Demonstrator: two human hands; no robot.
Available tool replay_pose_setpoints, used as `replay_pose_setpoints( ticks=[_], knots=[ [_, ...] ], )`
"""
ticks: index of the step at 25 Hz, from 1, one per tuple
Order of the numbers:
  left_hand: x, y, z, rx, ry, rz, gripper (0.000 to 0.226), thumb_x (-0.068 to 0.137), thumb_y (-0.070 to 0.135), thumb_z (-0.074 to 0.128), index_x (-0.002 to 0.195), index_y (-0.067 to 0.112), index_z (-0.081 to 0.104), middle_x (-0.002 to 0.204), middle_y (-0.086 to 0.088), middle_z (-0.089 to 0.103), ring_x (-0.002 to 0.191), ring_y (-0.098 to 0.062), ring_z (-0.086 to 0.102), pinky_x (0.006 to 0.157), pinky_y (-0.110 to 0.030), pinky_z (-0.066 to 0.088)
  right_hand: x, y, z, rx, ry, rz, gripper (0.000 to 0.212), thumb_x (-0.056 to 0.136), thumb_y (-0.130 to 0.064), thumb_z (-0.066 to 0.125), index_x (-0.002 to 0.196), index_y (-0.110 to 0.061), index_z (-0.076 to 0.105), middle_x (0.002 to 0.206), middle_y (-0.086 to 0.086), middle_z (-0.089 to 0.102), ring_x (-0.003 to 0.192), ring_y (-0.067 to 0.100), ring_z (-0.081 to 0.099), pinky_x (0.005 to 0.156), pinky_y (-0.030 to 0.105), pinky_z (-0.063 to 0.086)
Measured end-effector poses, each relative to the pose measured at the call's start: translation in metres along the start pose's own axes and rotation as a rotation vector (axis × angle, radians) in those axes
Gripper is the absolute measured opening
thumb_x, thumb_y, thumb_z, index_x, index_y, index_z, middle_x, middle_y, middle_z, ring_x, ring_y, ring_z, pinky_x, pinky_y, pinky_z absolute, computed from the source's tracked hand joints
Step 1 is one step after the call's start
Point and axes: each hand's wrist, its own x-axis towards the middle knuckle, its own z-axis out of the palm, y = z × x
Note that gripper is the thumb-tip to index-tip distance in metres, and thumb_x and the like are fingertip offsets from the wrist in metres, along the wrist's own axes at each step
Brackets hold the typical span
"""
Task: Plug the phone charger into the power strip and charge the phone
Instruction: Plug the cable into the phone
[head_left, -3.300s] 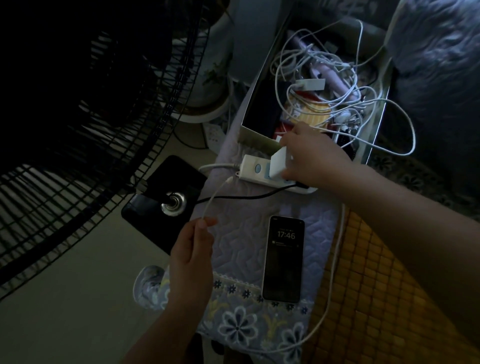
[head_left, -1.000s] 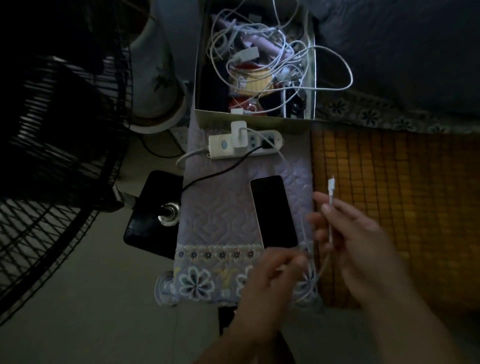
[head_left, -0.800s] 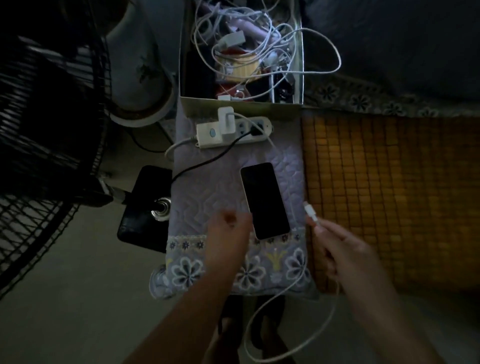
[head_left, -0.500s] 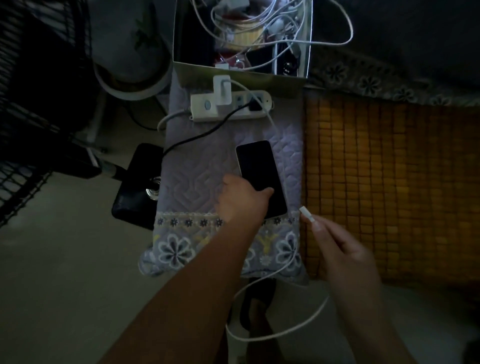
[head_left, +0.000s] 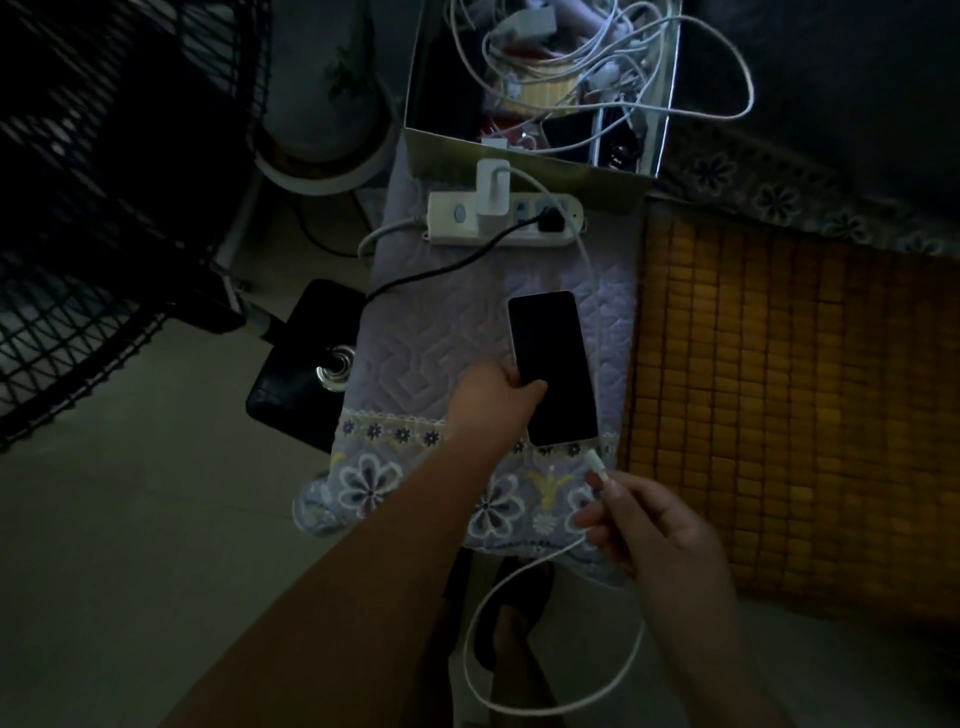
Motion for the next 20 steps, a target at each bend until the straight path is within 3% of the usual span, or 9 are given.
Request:
replay_pose_setpoints(
  ticks=[3, 5, 7, 11, 14, 17, 20],
  knots=[
    [-0.009, 0.008, 0.017, 0.217, 0.128, -0.049, 0.079, 0.064, 0.062, 0.07, 0.113, 0.008, 0.043, 0.112, -0.013, 0.057, 0.101, -0.032, 0.06, 0.076, -0.04, 0.05, -0.001, 0.005, 0.005, 0.046, -0.002, 0.018, 0.02, 0.093, -0.019, 0.052, 0.087, -0.019, 0.071, 0.064, -0.001, 0.073, 0.054, 0.002, 0.061, 0.048, 0.013, 0.048],
    [-0.012, 0.015, 0.031, 0.425, 0.19, -0.046, 0.088, 0.061, 0.066, 0.071, 0.117, 0.007, 0.038, 0.12, -0.017, 0.055, 0.109, -0.035, 0.056, 0.081, -0.043, 0.047, -0.001, 0.007, 0.008, 0.078, 0.009, 0.027, 0.02, 0.093, -0.017, 0.052, 0.087, -0.017, 0.071, 0.062, -0.001, 0.072, 0.052, 0.002, 0.059, 0.048, 0.013, 0.048],
    [-0.007, 0.016, 0.035, 0.416, 0.229, -0.055, 0.084, 0.062, 0.06, 0.074, 0.115, 0.007, 0.038, 0.119, -0.018, 0.058, 0.108, -0.036, 0.058, 0.084, -0.045, 0.046, 0.0, 0.007, 0.008, 0.099, 0.013, 0.033, 0.019, 0.093, -0.016, 0.052, 0.088, -0.015, 0.071, 0.062, -0.001, 0.072, 0.052, 0.002, 0.059, 0.047, 0.013, 0.048],
    [0.0, -0.003, 0.03, -0.099, 0.04, 0.049, 0.05, 0.078, 0.04, 0.07, 0.114, 0.01, 0.057, 0.11, -0.013, 0.07, 0.099, -0.03, 0.066, 0.082, -0.04, 0.055, 0.003, 0.004, 0.001, 0.111, 0.009, 0.061, 0.018, 0.091, -0.014, 0.056, 0.085, -0.017, 0.073, 0.069, 0.001, 0.075, 0.056, 0.005, 0.064, 0.048, 0.014, 0.049],
    [-0.006, -0.017, 0.018, -0.468, 0.035, -0.047, 0.028, 0.082, 0.03, 0.069, 0.104, 0.013, 0.063, 0.106, -0.013, 0.072, 0.091, -0.027, 0.069, 0.074, -0.039, 0.058, 0.002, 0.001, -0.001, 0.094, 0.006, 0.069, 0.016, 0.088, -0.018, 0.061, 0.085, -0.026, 0.075, 0.078, 0.0, 0.077, 0.065, 0.008, 0.07, 0.054, 0.014, 0.052],
    [-0.011, -0.022, -0.011, -0.834, 0.002, -0.111, 0.032, 0.081, 0.027, 0.07, 0.11, 0.015, 0.063, 0.106, -0.012, 0.073, 0.083, -0.025, 0.072, 0.057, -0.032, 0.057, 0.003, 0.0, 0.01, 0.121, 0.007, 0.117, 0.011, 0.085, -0.015, 0.065, 0.089, -0.019, 0.074, 0.079, 0.002, 0.077, 0.072, 0.013, 0.073, 0.057, 0.016, 0.054],
    [-0.018, -0.013, -0.037, -1.043, -0.082, -0.04, 0.036, 0.082, 0.018, 0.069, 0.117, 0.013, 0.062, 0.101, -0.005, 0.076, 0.087, -0.021, 0.074, 0.064, -0.034, 0.059, 0.002, -0.005, 0.027, 0.152, -0.019, 0.147, 0.011, 0.083, -0.009, 0.067, 0.088, -0.018, 0.071, 0.077, 0.002, 0.077, 0.072, 0.015, 0.074, 0.058, 0.017, 0.055]
  ],
)
